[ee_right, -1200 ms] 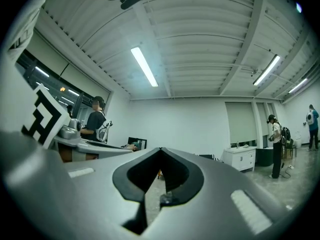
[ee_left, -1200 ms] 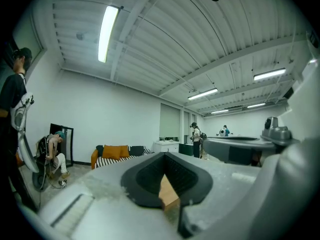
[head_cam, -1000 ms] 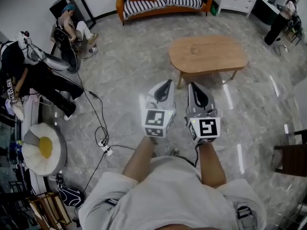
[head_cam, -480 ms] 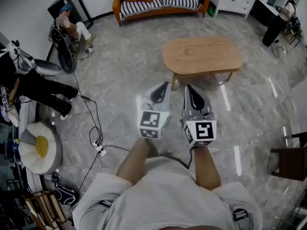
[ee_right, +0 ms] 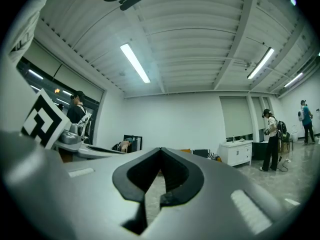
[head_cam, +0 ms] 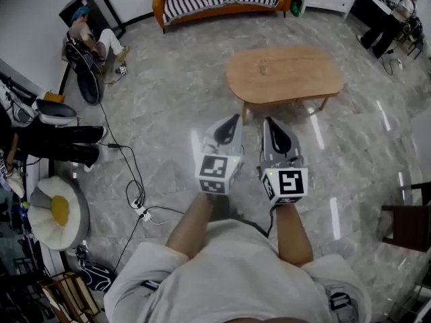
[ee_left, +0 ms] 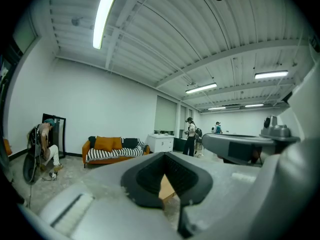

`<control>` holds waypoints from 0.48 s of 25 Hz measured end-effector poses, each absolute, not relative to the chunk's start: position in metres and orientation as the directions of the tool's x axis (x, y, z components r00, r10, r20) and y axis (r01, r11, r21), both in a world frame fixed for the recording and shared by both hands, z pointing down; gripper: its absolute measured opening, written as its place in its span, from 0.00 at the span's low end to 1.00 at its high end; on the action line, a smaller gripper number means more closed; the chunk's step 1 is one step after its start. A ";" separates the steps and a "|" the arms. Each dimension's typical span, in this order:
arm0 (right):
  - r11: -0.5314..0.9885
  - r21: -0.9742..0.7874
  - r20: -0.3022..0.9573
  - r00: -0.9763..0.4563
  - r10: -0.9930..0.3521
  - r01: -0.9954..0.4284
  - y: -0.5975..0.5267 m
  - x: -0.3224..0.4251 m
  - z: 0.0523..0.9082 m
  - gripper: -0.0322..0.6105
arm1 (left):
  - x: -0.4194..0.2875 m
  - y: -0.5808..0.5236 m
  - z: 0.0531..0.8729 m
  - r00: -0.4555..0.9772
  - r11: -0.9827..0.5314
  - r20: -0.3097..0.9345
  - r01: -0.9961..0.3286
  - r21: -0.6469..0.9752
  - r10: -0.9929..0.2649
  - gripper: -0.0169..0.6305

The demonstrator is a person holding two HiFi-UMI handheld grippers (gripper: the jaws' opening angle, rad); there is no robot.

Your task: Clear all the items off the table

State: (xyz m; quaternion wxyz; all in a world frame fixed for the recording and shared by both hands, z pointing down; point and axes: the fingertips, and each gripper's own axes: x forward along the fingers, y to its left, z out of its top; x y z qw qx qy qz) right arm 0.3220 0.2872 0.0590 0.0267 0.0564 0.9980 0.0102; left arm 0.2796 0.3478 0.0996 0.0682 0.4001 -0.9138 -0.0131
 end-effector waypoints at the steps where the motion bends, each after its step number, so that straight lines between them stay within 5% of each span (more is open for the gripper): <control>1: 0.994 0.026 -0.047 -0.993 0.112 0.111 0.287 0.315 0.060 0.06 | 0.271 0.348 0.101 -0.671 0.680 0.114 -0.729 0.084 -0.733 0.06; 12: 0.997 0.020 0.014 -0.997 0.075 0.075 0.282 0.201 0.073 0.06 | 0.151 0.347 0.117 -0.649 0.663 0.135 -0.734 0.150 -0.749 0.06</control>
